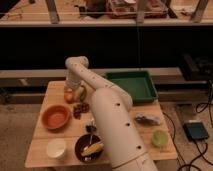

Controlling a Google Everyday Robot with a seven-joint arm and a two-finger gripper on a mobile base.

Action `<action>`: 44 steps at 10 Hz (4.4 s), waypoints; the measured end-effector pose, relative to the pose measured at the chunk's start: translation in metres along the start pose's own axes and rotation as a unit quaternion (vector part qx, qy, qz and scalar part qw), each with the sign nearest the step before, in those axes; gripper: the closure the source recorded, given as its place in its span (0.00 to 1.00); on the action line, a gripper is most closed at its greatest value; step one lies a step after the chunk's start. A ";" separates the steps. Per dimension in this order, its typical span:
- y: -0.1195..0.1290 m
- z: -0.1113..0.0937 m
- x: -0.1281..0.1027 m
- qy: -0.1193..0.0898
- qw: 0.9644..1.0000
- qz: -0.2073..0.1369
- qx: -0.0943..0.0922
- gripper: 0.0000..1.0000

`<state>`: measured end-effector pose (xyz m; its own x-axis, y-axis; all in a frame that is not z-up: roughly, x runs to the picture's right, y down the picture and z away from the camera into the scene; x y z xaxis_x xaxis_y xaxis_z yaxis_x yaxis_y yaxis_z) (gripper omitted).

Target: Place apple in paper cup

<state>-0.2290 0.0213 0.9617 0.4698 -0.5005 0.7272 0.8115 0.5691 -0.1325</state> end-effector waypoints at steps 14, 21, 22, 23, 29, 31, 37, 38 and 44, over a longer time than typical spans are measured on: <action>0.008 -0.098 -0.099 0.035 0.987 -0.139 0.069 0.87; 0.011 -0.110 -0.171 -0.074 0.977 -0.177 0.090 0.87; 0.011 -0.113 -0.195 -0.096 0.974 -0.189 0.085 0.87; 0.012 -0.118 -0.219 -0.114 0.970 -0.199 0.075 0.87; 0.026 -0.132 -0.270 -0.158 0.964 -0.213 0.029 0.87; 0.025 -0.131 -0.271 -0.160 0.963 -0.213 0.029 0.87; 0.066 -0.136 -0.305 -0.217 0.941 -0.240 -0.103 0.87; 0.073 -0.135 -0.309 -0.212 0.942 -0.236 -0.112 0.87; 0.107 -0.116 -0.317 -0.146 0.960 -0.212 -0.107 0.87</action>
<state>-0.2506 0.1651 0.6393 -0.0101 -0.4352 0.9003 0.9760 0.1915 0.1036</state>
